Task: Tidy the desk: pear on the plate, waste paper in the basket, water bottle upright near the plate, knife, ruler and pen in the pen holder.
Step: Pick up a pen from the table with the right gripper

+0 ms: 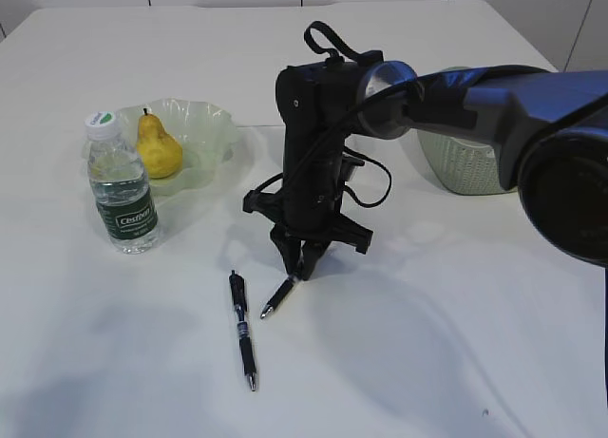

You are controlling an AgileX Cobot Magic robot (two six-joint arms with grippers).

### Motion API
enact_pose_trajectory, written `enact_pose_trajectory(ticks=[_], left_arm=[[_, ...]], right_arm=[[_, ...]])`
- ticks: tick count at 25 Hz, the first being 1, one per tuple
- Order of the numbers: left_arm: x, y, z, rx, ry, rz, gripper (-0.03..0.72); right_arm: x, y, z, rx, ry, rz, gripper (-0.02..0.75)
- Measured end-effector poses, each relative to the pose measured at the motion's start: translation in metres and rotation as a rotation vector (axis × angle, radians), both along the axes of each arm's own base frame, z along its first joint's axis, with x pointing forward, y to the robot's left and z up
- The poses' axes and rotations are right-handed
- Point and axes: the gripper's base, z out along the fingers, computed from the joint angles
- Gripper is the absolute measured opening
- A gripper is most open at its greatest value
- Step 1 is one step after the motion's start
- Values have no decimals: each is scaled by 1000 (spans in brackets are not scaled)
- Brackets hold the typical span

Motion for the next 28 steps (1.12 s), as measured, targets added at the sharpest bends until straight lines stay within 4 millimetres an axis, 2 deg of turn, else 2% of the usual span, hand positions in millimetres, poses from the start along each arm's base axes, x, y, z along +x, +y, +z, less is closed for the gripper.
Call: enact_pose_trajectory(ticks=[2, 4, 22, 24, 28], left_arm=[[0, 0, 0, 0, 6, -1, 239], [-1, 0, 0, 0, 9, -1, 239], [-1, 0, 0, -1, 14, -2, 239], [-1, 0, 0, -1, 14, -2, 239], [-1, 0, -1, -1, 15, -2, 239]], right_arm=[[0, 0, 0, -1, -2, 8, 139], [0, 0, 0, -2, -4, 18, 104], [-2, 4, 2, 57, -16, 259, 94], [-2, 4, 7, 58, -30, 278, 94], [0, -2, 33, 17, -113, 348, 93]])
